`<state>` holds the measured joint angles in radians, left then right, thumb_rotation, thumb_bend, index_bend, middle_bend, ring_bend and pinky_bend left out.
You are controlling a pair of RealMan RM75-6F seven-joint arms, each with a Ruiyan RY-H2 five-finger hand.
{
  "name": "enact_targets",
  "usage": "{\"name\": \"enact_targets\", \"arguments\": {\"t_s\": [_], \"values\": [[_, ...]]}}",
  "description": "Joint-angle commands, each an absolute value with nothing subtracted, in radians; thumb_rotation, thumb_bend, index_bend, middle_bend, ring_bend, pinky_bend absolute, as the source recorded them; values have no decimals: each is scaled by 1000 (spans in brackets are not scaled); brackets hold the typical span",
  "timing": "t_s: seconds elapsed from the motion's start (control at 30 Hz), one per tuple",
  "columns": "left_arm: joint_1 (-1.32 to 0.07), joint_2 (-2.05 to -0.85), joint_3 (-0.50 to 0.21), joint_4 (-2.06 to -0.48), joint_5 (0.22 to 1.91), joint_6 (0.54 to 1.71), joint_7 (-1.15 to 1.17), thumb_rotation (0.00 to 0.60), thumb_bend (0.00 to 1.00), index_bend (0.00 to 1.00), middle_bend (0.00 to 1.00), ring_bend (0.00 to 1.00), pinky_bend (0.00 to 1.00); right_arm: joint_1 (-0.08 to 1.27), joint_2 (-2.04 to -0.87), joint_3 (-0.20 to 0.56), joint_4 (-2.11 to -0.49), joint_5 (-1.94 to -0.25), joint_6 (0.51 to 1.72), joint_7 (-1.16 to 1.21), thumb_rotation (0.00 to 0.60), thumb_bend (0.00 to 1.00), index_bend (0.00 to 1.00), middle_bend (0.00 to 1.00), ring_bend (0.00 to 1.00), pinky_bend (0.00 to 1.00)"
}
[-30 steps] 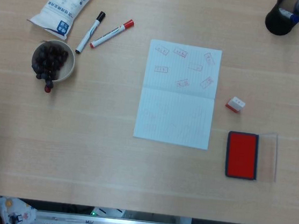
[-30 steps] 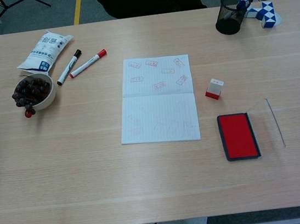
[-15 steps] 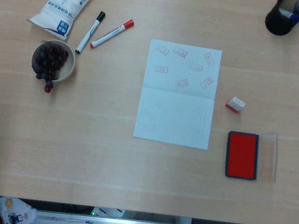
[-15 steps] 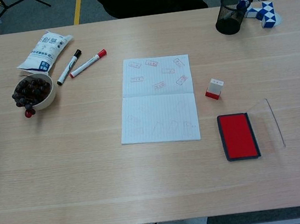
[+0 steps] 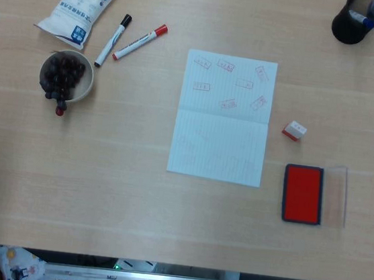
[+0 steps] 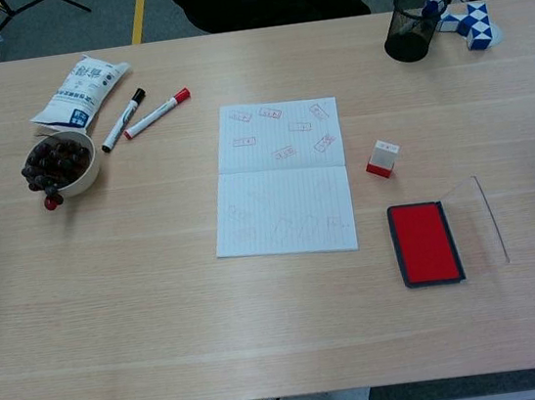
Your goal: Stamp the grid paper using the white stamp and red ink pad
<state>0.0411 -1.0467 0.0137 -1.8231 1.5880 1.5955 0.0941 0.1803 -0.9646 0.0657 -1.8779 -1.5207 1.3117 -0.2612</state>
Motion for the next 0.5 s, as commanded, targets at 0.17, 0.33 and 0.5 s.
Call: {"name": "enact_targets", "arguments": {"t_s": [0.17,0.33,0.5], "values": [[40,-1045,17,-1821,1595,1593,90,600,175,145,122,160,96,279,-1038,117,-1963,-1377,1205,-468,600,255,488,442,319,290],[44,-1043,24,-1814,1604,1598,77,600,175,145,122,160,96,342,-1104,139,-1985,-1272,1162,-605,600,226,488,441,307,290],[46,-1044,33,-1806,1613,1595,70,600,174,145,122,160,96,397,-1176,151,-1959,-1167,1136,-703,600,189,488,440,303,289]]}}
